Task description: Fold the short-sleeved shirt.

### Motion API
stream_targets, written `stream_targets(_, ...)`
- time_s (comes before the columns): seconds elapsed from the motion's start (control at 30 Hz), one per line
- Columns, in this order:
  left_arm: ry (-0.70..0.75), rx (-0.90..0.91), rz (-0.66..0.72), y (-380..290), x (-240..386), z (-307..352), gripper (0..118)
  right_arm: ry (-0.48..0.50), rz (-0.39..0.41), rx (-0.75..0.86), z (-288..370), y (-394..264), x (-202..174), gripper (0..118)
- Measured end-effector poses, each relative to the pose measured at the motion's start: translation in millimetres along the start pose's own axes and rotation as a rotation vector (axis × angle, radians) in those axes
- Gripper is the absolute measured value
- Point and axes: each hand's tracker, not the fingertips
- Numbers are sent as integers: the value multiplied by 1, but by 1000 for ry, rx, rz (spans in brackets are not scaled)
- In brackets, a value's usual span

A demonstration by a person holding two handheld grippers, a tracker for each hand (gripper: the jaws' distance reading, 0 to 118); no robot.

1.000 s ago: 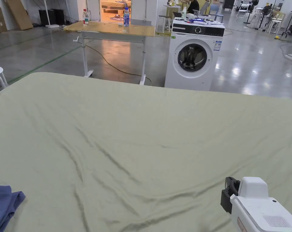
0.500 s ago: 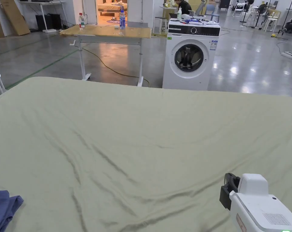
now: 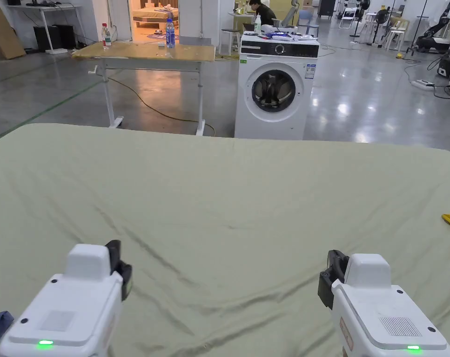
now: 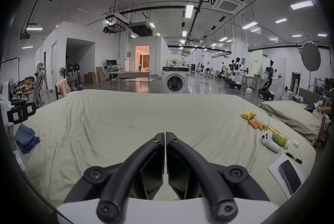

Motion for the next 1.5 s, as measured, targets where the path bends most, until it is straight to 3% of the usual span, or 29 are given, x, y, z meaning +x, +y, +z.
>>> stream_targets(0.23, -25, 65, -47, 6, 39, -9, 0, -28, -9, 24, 1, -1, 0, 1)
stream_targets(0.6, 37, 120, -75, 10, 42, -3, 0, -48, -33, 55, 1, -2, 2, 0)
stream_targets(0.9, 44, 116, -92, -1, 39, 1, 0, -31, -4, 32, 2, -7, 1, 1)
stream_targets(1.03, 26, 95, -36, -5, 36, -1, 0, -44, -8, 40, 3, -7, 2, 1)
stream_targets(1.07, 27, 92, -35, -5, 36, -2, 6, -46, -8, 42, 2, -7, 2, 3)
stream_targets(1.1, 30, 92, -39, -5, 36, -2, 16, -52, -8, 44, 2, -6, 2, 11)
stream_targets(1.13, 33, 95, -45, -5, 36, -2, 31, -64, -5, 50, 2, -6, 2, 28)
stream_targets(1.17, 33, 103, -49, -5, 36, -1, 54, -74, -4, 55, 1, -6, 1, 58)
stream_targets(1.2, 41, 111, -52, -5, 37, -1, 69, -84, -6, 62, 1, -6, 1, 74)
stream_targets(1.23, 49, 119, -55, -4, 38, -1, 78, -96, -8, 71, 1, -6, 1, 81)
stream_targets(1.4, 53, 135, -78, 0, 37, 0, 87, -98, -6, 89, -1, -5, 1, 98)
stream_targets(1.5, 59, 116, -84, 2, 37, -2, 90, -83, -9, 102, 0, -4, 1, 101)
